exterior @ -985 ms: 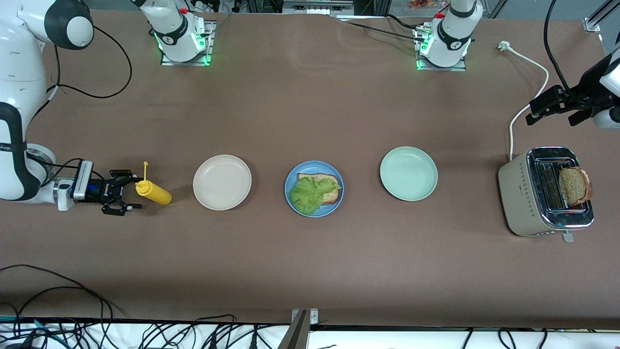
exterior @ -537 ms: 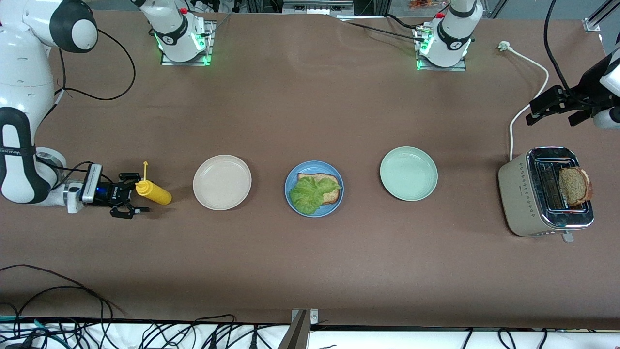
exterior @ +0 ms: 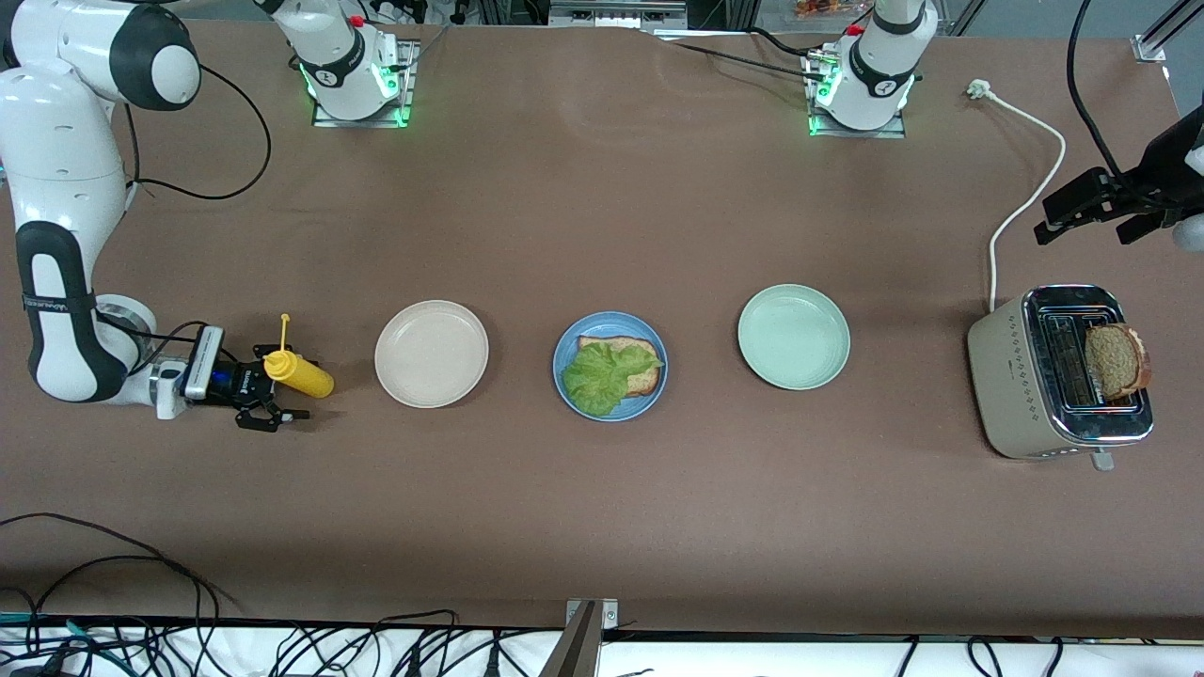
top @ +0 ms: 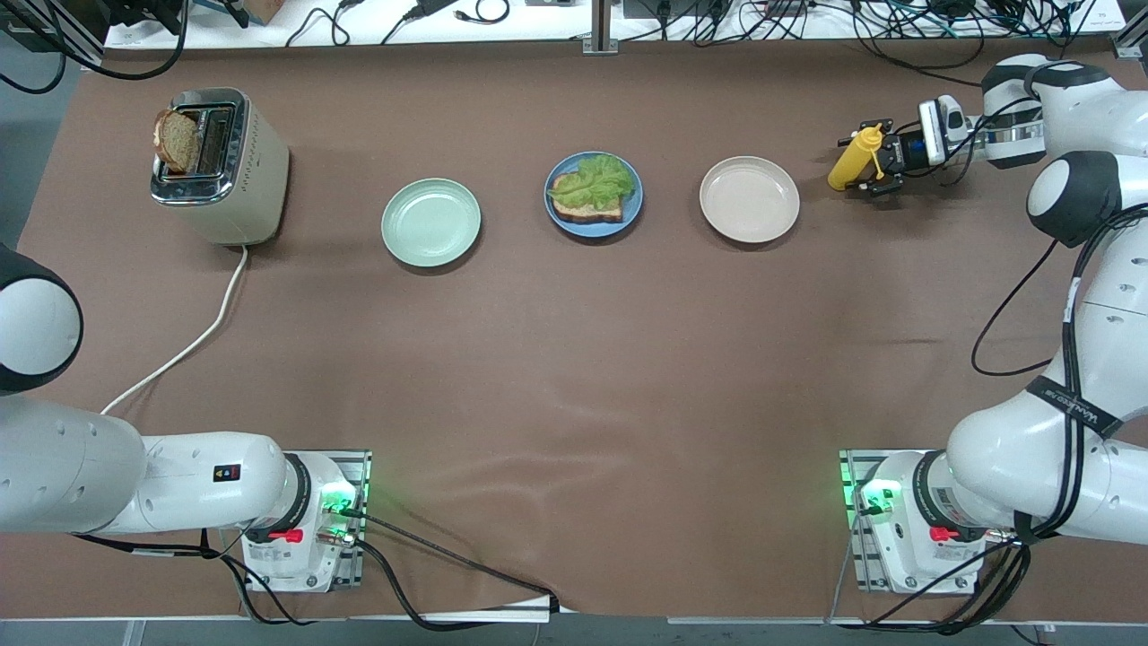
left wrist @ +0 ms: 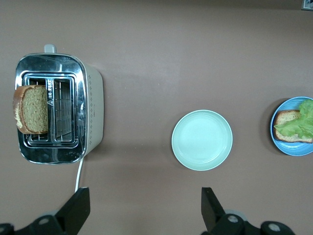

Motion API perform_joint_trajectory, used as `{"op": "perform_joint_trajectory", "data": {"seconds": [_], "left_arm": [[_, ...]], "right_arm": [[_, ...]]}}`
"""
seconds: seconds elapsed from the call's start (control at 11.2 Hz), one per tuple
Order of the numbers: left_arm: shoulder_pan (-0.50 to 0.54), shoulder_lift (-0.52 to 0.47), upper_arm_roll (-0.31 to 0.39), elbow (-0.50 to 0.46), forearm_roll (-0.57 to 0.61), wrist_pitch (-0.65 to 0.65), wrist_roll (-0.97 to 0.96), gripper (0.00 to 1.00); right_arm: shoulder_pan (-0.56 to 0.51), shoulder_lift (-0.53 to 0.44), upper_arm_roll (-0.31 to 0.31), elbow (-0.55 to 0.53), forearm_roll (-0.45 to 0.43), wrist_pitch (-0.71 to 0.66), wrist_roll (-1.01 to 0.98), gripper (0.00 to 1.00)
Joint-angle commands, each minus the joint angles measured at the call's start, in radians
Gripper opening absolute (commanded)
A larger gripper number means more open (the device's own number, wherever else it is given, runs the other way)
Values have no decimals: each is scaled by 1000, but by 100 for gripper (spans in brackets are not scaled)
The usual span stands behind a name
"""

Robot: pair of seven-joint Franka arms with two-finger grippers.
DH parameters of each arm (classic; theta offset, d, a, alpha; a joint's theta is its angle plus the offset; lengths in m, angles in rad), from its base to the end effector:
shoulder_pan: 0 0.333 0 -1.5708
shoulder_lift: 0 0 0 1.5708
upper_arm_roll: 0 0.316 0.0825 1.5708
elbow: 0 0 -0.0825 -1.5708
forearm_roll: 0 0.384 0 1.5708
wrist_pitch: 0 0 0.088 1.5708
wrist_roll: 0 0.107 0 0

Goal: Make sandwich in blue plate with both arms
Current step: 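Close the right gripper around the yellow mustard bottle, then lift the mustard bottle and carry it over the blue plate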

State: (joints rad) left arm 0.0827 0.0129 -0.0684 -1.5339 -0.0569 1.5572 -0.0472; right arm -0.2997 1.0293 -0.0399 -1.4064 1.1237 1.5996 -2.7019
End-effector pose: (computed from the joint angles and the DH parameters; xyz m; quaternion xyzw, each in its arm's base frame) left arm 0.5576 0.0021 0.6337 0.9991 0.0302 0.0047 0.0290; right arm 0.6439 -0.1233 0.0850 -0.5090 -0.6383 -0.4461 0.3667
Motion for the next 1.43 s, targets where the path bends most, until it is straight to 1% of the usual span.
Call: {"op": "perform_joint_trajectory", "data": {"seconds": [0.0, 0.18, 0.27, 0.36, 0.45, 0.72, 0.99, 1.34], "left_arm": [[9, 13, -2, 24, -28, -8, 26, 100], [9, 13, -2, 24, -26, -8, 27, 100], [9, 13, -2, 24, -31, -8, 27, 100], [9, 13, -2, 24, -32, -8, 27, 100], [9, 13, -2, 24, -32, -8, 27, 100], [9, 13, -2, 26, -35, -8, 27, 100], [11, 13, -2, 24, -38, -8, 27, 100], [11, 13, -1, 26, -37, -8, 29, 100]], "right_arm": [[8, -1, 6, -8, 25, 23, -19, 83], [10, -1, 6, -8, 24, 23, -19, 53], [14, -1, 6, -6, 24, 26, -19, 35], [19, -3, 8, -5, 24, 31, -18, 12], [25, -5, 8, -3, 24, 37, -18, 0], [31, -9, 14, -2, 24, 54, -1, 0], [51, -34, 14, 1, 8, 94, 79, 0], [97, -109, 14, 3, -111, 200, 272, 0]]}}
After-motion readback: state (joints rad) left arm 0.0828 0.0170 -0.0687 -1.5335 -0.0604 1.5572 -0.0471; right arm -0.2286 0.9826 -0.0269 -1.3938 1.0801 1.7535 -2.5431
